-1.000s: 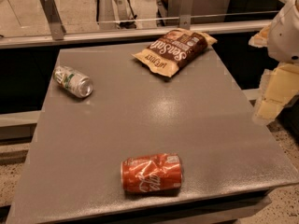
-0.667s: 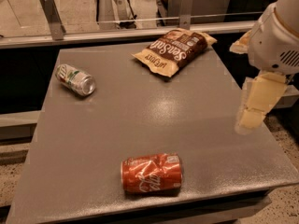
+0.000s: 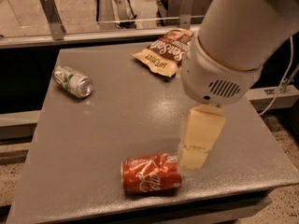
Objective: Place coke can upright
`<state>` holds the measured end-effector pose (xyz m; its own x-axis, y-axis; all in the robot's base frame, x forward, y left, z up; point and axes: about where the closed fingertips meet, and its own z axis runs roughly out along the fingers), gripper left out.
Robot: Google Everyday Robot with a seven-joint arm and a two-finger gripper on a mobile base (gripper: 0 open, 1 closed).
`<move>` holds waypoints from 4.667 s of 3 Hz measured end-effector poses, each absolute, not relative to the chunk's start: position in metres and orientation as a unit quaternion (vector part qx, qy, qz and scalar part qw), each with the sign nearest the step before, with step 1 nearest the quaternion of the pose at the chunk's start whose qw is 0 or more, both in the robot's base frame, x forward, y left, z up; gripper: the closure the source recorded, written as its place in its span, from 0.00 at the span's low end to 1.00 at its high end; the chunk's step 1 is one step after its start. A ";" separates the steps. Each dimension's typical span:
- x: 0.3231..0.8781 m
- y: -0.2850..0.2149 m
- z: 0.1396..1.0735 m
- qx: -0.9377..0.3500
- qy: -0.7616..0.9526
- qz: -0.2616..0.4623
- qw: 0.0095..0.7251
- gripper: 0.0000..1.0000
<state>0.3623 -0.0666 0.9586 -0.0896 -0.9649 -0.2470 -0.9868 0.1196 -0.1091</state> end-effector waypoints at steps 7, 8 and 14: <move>0.345 0.021 0.825 -0.636 0.765 0.039 0.094 0.41; 0.357 0.018 0.829 -0.634 0.765 0.039 0.106 0.65; 0.436 0.022 0.931 -0.518 0.568 0.426 0.477 1.00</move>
Offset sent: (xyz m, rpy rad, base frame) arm -0.0419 0.1093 -0.0951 -0.0378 0.1172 -0.0395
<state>0.4359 0.0224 0.9311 -0.0072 -0.1819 -0.9833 -0.9949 0.1004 -0.0113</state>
